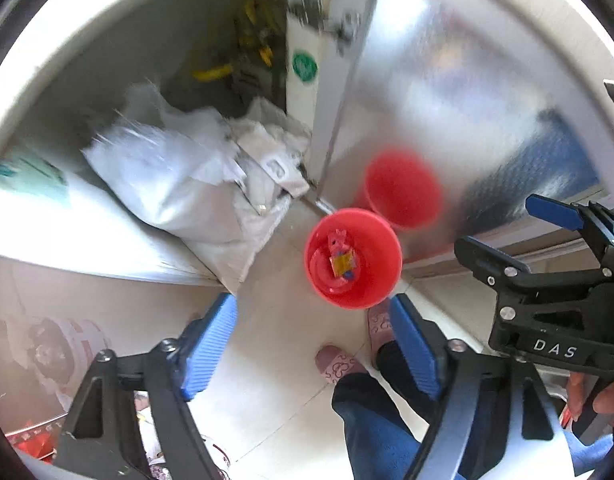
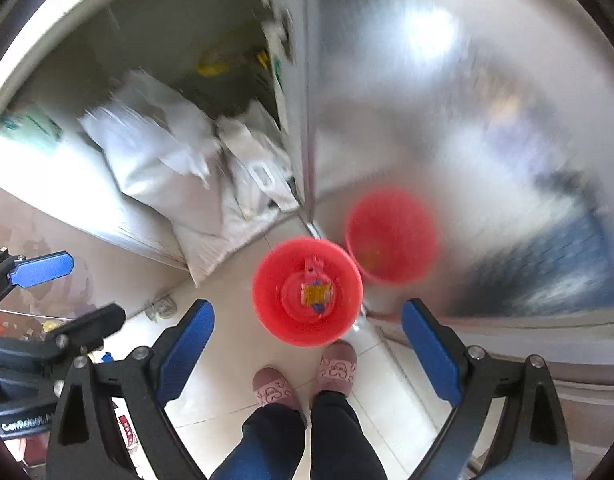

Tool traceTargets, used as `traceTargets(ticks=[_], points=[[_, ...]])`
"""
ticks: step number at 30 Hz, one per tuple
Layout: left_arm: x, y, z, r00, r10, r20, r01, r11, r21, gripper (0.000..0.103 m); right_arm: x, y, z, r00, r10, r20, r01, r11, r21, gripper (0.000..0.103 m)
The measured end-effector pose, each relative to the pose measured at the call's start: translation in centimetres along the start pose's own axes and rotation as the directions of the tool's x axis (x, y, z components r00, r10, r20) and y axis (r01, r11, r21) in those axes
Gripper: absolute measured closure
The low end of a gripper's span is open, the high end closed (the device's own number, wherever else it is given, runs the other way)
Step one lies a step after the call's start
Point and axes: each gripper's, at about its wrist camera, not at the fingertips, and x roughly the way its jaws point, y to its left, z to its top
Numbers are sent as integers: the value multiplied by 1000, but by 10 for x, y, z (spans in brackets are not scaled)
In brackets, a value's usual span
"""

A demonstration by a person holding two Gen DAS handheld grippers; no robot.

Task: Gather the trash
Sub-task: 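Raise both tools back up to the counter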

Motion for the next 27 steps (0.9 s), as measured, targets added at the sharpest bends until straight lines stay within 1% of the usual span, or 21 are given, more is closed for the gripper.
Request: traceTargets(ticks=[2,6,9,11,13,16,18,20,24,27], points=[[-27,3,2,1000,-6,26,6,1000,-21,20,-27,3,6,999,-8,36,9,1000,-14,8],[-79,5,7,995,5,102,2,998,-65,20,-82,7,15,991,-19,130,20,1000,-12,8],[-116,4,12,988,23,155,-9,996,-89,20,-116,9,21,984,-34,176,37,999,-18,8],[-139,2,18,979,44,197,-26,996,-89,17,-137,9,26,979,-38,200,43,999,-19,8],[-160,1,26,970,74,233,-53,994,-95,17,-155,6,34,972,-39,231,45,999,-23,8],[-188,0,39,954,94,283,-67,992,-103,17,-182,6,46,954,-55,293,67,997,-31,8],[-203,-1,48,944,100,313,-71,992,-102,17,-197,4,53,943,-69,326,85,996,-35,8],[-217,-3,57,936,103,337,-76,993,-94,17,-209,1,58,934,-68,351,85,996,-34,8],[-234,-10,78,919,108,379,-91,994,-65,17,-229,-12,71,926,-77,371,94,995,-26,8],[-241,-17,94,918,100,385,-85,995,-56,17,-239,-21,85,921,-91,379,108,994,-24,8]])
